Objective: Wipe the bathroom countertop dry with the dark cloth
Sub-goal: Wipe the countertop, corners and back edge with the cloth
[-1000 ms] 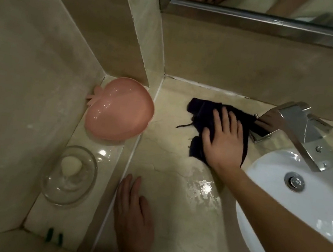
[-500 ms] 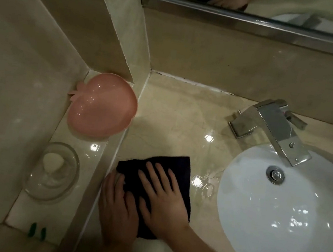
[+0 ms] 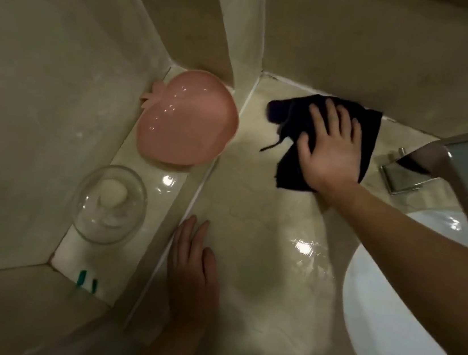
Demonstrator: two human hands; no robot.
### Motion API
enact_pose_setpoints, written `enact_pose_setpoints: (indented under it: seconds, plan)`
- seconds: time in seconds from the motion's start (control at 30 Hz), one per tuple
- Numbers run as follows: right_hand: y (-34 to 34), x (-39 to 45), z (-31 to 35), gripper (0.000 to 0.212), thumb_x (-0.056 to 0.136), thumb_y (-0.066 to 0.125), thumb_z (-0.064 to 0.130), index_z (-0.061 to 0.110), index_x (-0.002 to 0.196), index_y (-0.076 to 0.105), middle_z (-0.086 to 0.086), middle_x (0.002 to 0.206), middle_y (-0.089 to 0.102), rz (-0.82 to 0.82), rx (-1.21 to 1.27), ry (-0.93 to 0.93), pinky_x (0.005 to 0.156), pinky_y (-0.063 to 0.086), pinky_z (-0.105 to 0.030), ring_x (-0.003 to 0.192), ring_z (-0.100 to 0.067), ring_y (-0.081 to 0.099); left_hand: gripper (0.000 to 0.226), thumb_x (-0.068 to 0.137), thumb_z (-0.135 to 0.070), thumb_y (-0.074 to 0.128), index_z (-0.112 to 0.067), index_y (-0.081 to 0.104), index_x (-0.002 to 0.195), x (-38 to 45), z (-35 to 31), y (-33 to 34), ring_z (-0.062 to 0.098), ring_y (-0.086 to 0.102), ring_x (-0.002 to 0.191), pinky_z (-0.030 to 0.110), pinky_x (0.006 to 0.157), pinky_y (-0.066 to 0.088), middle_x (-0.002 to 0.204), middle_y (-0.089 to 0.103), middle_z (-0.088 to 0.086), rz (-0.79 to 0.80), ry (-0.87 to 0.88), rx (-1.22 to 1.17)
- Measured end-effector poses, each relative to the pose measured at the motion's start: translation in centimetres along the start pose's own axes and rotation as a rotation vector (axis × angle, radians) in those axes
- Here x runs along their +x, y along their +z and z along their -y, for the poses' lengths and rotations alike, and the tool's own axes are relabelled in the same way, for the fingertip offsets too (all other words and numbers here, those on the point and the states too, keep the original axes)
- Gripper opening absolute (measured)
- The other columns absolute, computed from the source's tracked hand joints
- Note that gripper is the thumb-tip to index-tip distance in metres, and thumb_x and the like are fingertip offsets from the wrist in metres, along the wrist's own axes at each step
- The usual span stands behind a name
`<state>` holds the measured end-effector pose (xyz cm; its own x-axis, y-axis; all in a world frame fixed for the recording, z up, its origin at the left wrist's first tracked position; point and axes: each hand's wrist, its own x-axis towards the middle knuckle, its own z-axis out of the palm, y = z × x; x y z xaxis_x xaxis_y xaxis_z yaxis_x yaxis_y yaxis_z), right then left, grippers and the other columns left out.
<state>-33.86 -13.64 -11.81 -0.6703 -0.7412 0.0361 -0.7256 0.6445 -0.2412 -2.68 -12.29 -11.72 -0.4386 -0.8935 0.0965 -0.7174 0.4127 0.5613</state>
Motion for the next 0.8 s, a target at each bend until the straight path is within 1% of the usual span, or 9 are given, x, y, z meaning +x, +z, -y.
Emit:
enact_pose_setpoints:
  seconds: [0.1,0.27,0.33,0.43,0.5,0.57,0.67,0.73,0.8]
  plan:
    - [0.4,-0.2,0.5,0.059,0.101,0.033,0.041,0.018,0.155,0.035,-0.010,0.164,0.029,-0.018,0.000,0.027,0.124,0.014,-0.049,0.150,-0.032,0.025,0.045,0.096,-0.015,0.038,-0.007,0.060,0.135,-0.2,0.1,0.0,0.030,0.042,0.141,0.046,0.114,0.037,0.149,0.049,0.010,-0.005,0.004,-0.011]
    - [0.2,-4.9,2.6,0.060,0.101,0.032,0.041,0.016,0.155,0.035,-0.011,0.164,0.028,-0.010,0.028,0.083,0.124,0.014,-0.049,0.151,-0.031,0.023,0.047,0.098,-0.021,0.037,-0.011,0.056,0.139,-0.1,0.0,-0.3,0.027,0.036,0.145,0.048,0.114,0.037,0.153,0.045,0.005,0.043,-0.003,-0.006]
    - [-0.2,-9.4,3.6,0.060,0.101,0.034,0.040,0.017,0.155,0.036,-0.009,0.164,0.028,0.006,0.025,0.064,0.124,0.015,-0.050,0.151,-0.030,0.024,0.047,0.099,-0.024,0.035,-0.012,0.055,0.141,-0.2,-0.1,-0.4,0.025,0.034,0.146,0.048,0.114,0.036,0.155,0.043,0.004,0.062,-0.024,-0.005]
    - [-0.7,-19.0,5.0,0.061,0.099,0.040,0.039,0.018,0.156,0.034,-0.007,0.165,0.025,0.051,-0.004,0.040,0.123,0.015,-0.052,0.153,-0.029,0.022,0.049,0.099,-0.027,0.033,-0.013,0.053,0.141,-0.2,-0.2,-0.7,0.026,0.034,0.146,0.049,0.116,0.034,0.155,0.042,0.005,0.080,-0.031,-0.018]
    - [-0.8,-25.8,5.8,0.063,0.099,0.041,0.041,0.020,0.157,0.032,-0.006,0.166,0.021,0.103,-0.035,-0.012,0.123,0.017,-0.055,0.153,-0.029,0.021,0.050,0.099,-0.028,0.031,-0.013,0.051,0.143,-0.2,-0.2,-0.7,0.025,0.032,0.147,0.049,0.117,0.032,0.156,0.041,0.004,0.097,-0.032,-0.013]
    - [-0.8,-30.6,6.4,0.065,0.097,0.042,0.044,0.021,0.158,0.030,-0.005,0.167,0.019,0.156,-0.051,-0.076,0.121,0.019,-0.056,0.153,-0.029,0.022,0.050,0.099,-0.028,0.031,-0.016,0.049,0.144,-0.3,-0.3,-0.8,0.022,0.030,0.147,0.048,0.118,0.031,0.157,0.038,0.003,0.111,-0.034,-0.013]
    - [-0.8,-31.9,6.2,0.067,0.096,0.044,0.046,0.025,0.158,0.030,-0.003,0.167,0.021,0.194,-0.050,-0.111,0.120,0.019,-0.055,0.152,-0.027,0.023,0.048,0.099,-0.025,0.034,-0.015,0.050,0.143,-0.4,-0.2,-0.9,0.024,0.031,0.146,0.047,0.117,0.032,0.156,0.040,0.005,0.105,-0.017,-0.035]
    - [-0.8,-30.4,5.9,0.066,0.095,0.045,0.045,0.028,0.157,0.032,-0.002,0.166,0.024,0.177,-0.020,-0.125,0.122,0.018,-0.054,0.152,-0.026,0.024,0.047,0.100,-0.024,0.035,-0.011,0.051,0.142,-0.3,-0.1,-0.6,0.026,0.033,0.146,0.047,0.118,0.031,0.155,0.041,0.008,0.092,-0.016,-0.058]
    - [-0.7,-27.9,5.5,0.064,0.095,0.044,0.045,0.029,0.156,0.034,-0.003,0.165,0.027,0.146,-0.019,-0.102,0.123,0.017,-0.053,0.151,-0.026,0.025,0.048,0.100,-0.025,0.038,-0.009,0.050,0.144,-0.5,0.5,-0.7,0.027,0.030,0.148,0.046,0.120,0.029,0.157,0.039,0.010,0.101,0.005,-0.055]
